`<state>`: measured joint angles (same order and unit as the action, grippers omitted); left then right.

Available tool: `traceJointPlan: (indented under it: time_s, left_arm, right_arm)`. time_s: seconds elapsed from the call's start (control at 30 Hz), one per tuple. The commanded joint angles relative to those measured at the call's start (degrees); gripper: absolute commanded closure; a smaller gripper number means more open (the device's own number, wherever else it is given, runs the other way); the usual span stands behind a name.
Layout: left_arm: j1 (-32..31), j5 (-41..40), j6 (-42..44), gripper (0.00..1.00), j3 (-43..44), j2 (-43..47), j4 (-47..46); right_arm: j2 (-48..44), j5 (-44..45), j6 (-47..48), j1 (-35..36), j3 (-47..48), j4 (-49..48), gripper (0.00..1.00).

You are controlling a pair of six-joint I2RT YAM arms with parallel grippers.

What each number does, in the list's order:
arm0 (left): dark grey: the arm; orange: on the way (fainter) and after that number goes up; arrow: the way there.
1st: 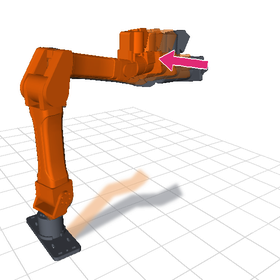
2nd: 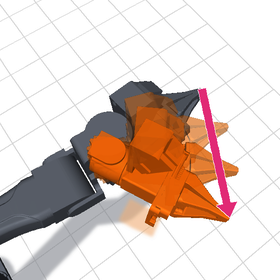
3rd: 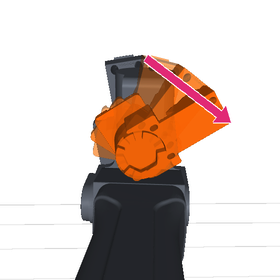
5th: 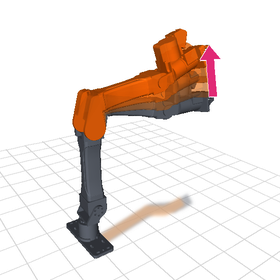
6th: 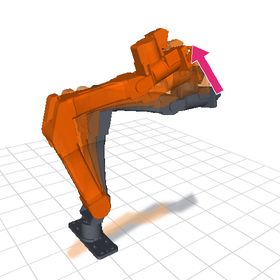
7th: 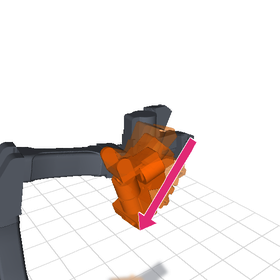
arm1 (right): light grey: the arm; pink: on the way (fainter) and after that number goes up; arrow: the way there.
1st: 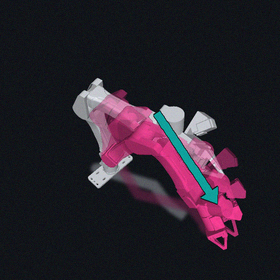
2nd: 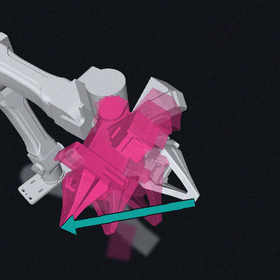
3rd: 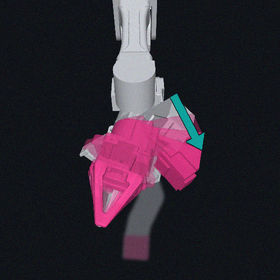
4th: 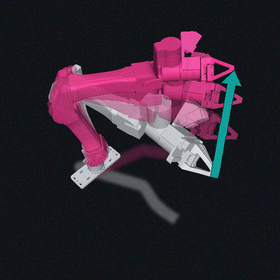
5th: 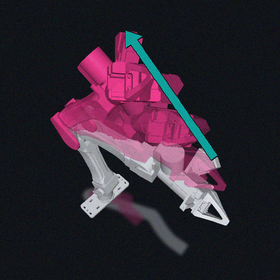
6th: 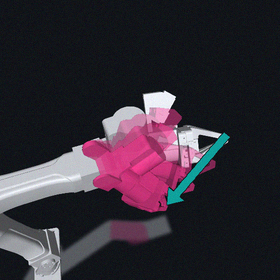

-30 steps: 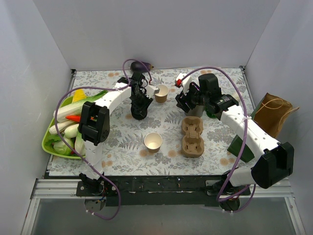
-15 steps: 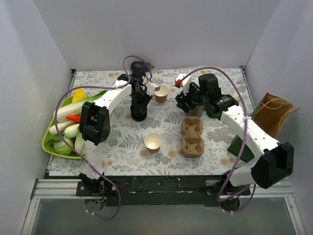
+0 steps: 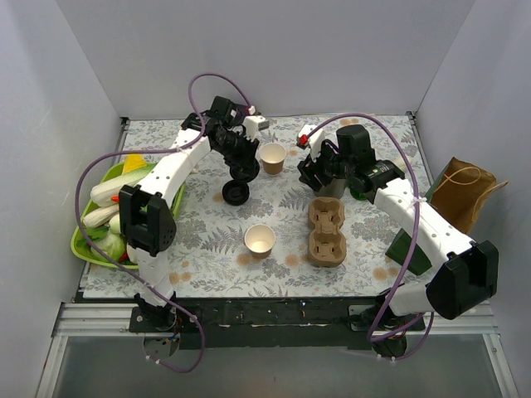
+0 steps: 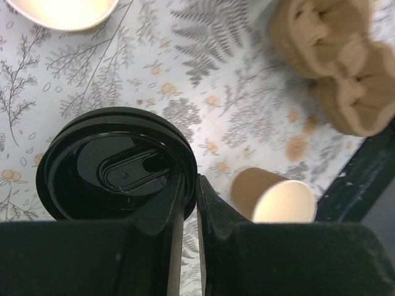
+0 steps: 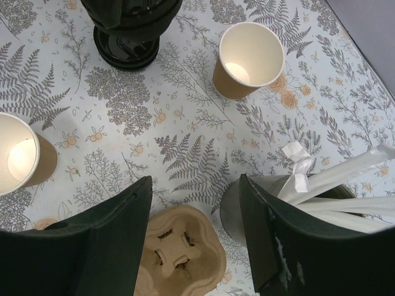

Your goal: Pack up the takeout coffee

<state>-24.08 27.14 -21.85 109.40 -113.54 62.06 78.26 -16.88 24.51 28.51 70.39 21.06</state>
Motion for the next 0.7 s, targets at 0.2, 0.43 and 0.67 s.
traceJointPlan:
  time_s: [0.2, 0.43, 0.67]
  left_arm:
    - [-1.32, -5.74, -1.63, 1.0, -9.99, 7.02, -7.74]
    - [-2.38, -11.67, -1.27, 0.9, -14.93, 5.17, -12.67]
    - [-2.38, -11.85, -1.18, 1.0, -13.87, 4.46, -12.06]
  right_arm:
    - [-0.48, -1.84, -1.66, -0.21, -0.78, -1.46, 0.34]
    - [-1.09, -2.45, -2.36, -0.21, -1.66, -1.99, 0.34]
    - [-2.06, -2.71, -2.54, -0.21, -3.94, -3.66, 0.34]
